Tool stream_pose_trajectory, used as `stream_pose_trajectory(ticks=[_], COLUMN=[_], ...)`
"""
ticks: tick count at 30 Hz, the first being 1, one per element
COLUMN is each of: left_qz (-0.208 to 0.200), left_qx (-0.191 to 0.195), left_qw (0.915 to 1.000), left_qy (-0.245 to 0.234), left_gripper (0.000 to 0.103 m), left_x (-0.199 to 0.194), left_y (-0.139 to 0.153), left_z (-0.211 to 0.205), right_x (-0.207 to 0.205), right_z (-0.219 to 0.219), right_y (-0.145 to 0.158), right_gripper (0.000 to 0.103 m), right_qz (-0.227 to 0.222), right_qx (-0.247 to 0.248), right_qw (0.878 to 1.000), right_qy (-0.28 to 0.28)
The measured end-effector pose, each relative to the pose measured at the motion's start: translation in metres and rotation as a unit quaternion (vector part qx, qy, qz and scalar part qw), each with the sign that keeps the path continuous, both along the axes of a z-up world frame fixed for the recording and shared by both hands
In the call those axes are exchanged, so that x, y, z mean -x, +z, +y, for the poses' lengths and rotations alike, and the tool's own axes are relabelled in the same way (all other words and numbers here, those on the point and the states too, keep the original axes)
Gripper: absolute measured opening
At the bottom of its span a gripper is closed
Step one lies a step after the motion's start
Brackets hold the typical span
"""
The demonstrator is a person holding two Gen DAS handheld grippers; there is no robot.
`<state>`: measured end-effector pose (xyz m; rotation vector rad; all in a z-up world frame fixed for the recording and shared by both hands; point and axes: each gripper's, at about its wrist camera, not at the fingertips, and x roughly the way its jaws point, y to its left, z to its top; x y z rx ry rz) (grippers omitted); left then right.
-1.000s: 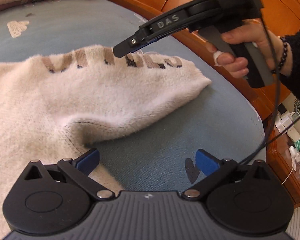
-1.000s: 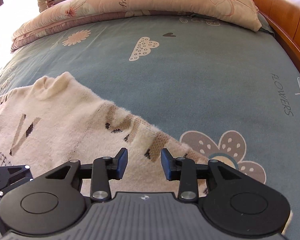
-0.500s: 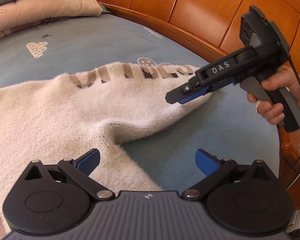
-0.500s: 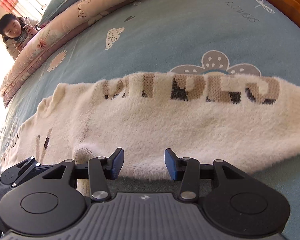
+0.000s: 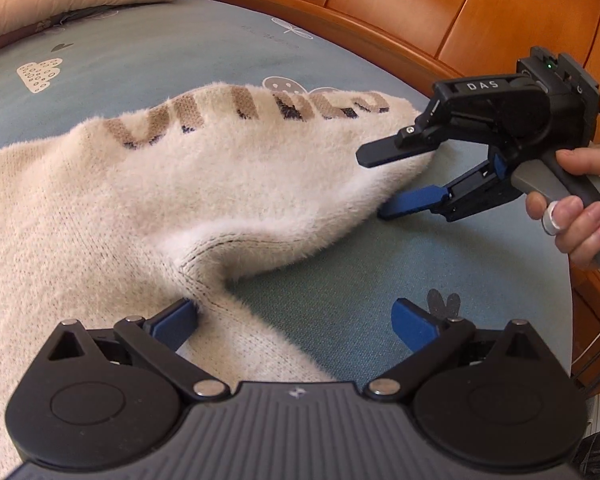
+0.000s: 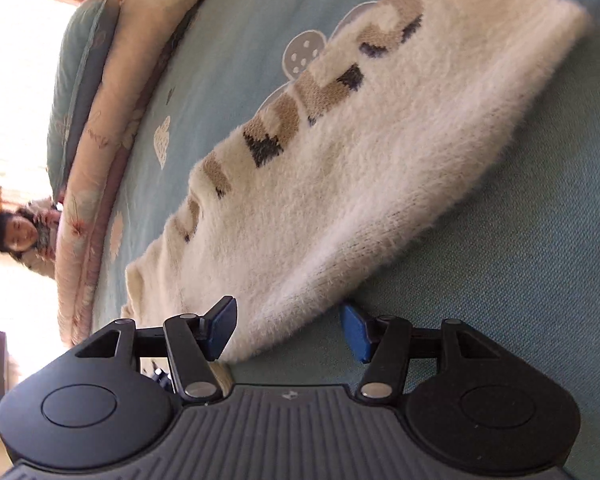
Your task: Fold clothes
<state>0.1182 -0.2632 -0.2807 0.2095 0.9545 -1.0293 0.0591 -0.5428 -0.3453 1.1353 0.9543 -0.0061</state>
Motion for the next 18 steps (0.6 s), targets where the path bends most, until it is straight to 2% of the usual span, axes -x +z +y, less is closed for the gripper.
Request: stream_pose_trajectory(ticks=[1,2,3,4,7,9,10,14,18], left_qz=[0.001,0.0,-0.001,-0.001,0.004,0.004,0.001,-0.016,-0.013], left_qx=[0.002,0.001,-0.002,-0.004,-0.008,-0.011,-0.018,-0.042,-0.04], left_qw=[1.0,1.0,1.0,1.0,1.0,0.9999,0.9997,0.9979,0.9983], left_qy=[0.004,0.005,0.005,0.005,0.002,-0.01,-0.019,-0.046,-0.04], left_gripper=[0.101,0.101,0.101,0.101,0.101,0.101,0.101,0.101,0.101], left_x=[0.0,0.001,0.001,0.002,0.001,0.002,0.003,0.01,0.013], left_y=[0.0,0.0,0.001,0.001,0.007,0.009,0.008,0.003,0.006], left_z=[0.0,0.0,-0.001,-0.002,-0.004,-0.005,-0.007,-0.012,-0.005], right_x=[0.002,0.002,0.002,-0.001,-0.011,-0.023,-0.029,-0.047,-0.029], right_z=[-0.004,-0.005,-0.006,-0.005,-0.001,0.001,-0.002,-0.007,-0.009], right_y=[-0.006,-0.011,-0.016,-0.018,-0.008,0.006,0.011,0.013,0.01], right_gripper=[0.06,0.047,0.017,0.016,0.016,0.016,0.016,0.017,0.031], right_qz=[-0.007,-0.005,-0.003,0.009,0.0,-0.019,-0.027,-0.014,0.018], right_qx=[-0.022,-0.021,-0.02,-0.004,0.04,0.09,0.099,0.107,0.093], right_qw=[0.999,0.999,0.998,0.998,0.998,0.996,0.995,0.994,0.995], right_qy=[-0.029,-0.046,-0.062,-0.061,-0.038,-0.006,-0.001,0.019,0.019])
